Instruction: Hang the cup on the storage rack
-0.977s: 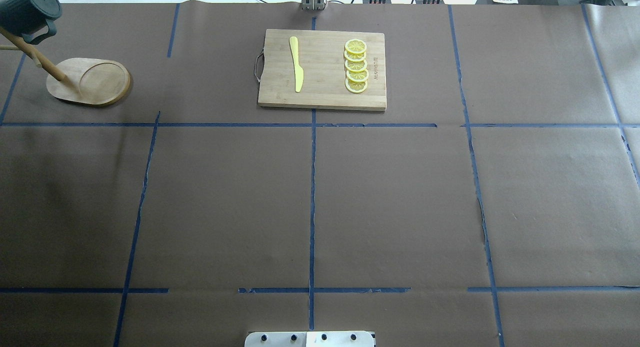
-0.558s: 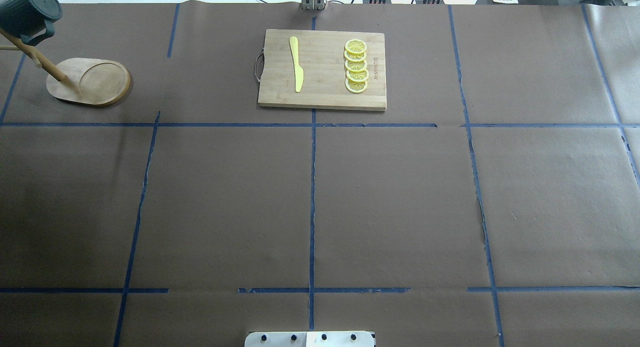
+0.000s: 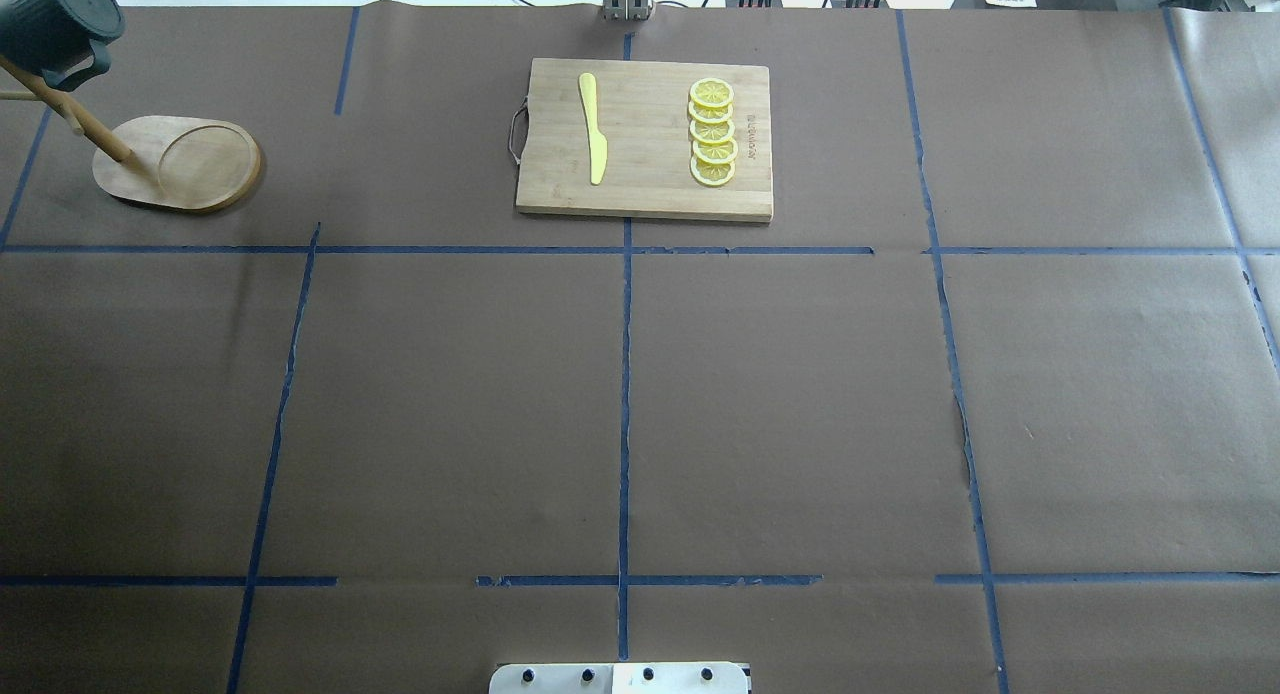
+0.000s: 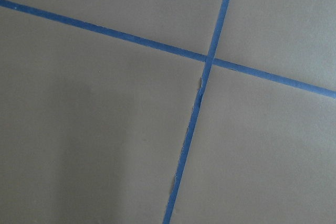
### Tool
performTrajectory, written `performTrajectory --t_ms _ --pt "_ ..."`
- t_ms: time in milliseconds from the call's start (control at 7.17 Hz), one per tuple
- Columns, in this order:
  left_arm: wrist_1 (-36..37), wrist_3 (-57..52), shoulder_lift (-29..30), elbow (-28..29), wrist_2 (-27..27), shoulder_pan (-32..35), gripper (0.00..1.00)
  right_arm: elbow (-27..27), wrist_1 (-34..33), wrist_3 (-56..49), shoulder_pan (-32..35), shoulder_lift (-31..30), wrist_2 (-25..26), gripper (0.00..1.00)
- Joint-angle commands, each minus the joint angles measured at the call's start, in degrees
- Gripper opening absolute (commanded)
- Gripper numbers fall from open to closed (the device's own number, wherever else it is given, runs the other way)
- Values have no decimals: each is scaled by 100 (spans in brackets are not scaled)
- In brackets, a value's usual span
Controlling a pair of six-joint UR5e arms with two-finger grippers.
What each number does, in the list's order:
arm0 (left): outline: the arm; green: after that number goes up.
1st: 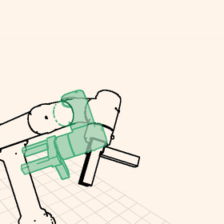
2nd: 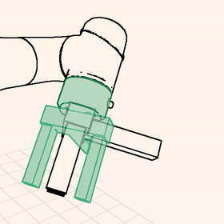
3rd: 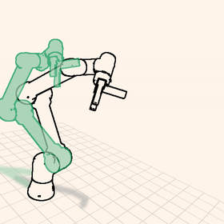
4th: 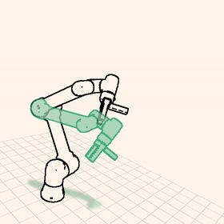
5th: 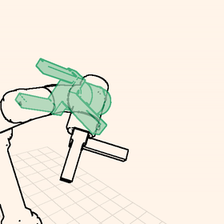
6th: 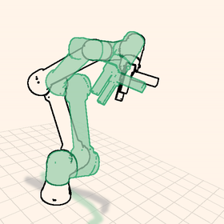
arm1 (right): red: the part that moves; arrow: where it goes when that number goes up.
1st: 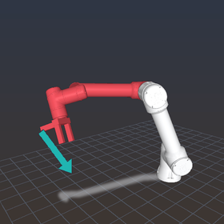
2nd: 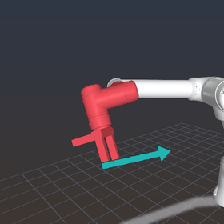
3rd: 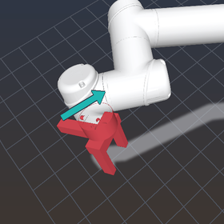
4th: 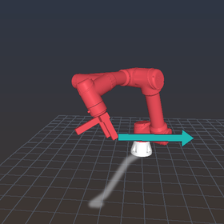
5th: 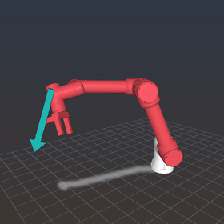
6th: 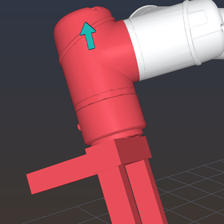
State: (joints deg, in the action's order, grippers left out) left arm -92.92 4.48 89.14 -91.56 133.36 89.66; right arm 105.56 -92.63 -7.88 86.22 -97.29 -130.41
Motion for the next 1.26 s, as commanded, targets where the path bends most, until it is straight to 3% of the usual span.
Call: performTrajectory --t_ms 0,279,837,1116 --pt "-16 9 -63 -80 94 8 100 0 -1 23 0 -9 -2 100" --pt "1 0 -186 -72 1084 8 100 0 -1 23 0 -61 -11 100" --pt "1 -27 -353 -343 1052 8 100 -62 8 23 0 -36 -11 100" --pt "45 -499 -335 -353 415 -36 100 -70 8 15 0 -27 -11 100"
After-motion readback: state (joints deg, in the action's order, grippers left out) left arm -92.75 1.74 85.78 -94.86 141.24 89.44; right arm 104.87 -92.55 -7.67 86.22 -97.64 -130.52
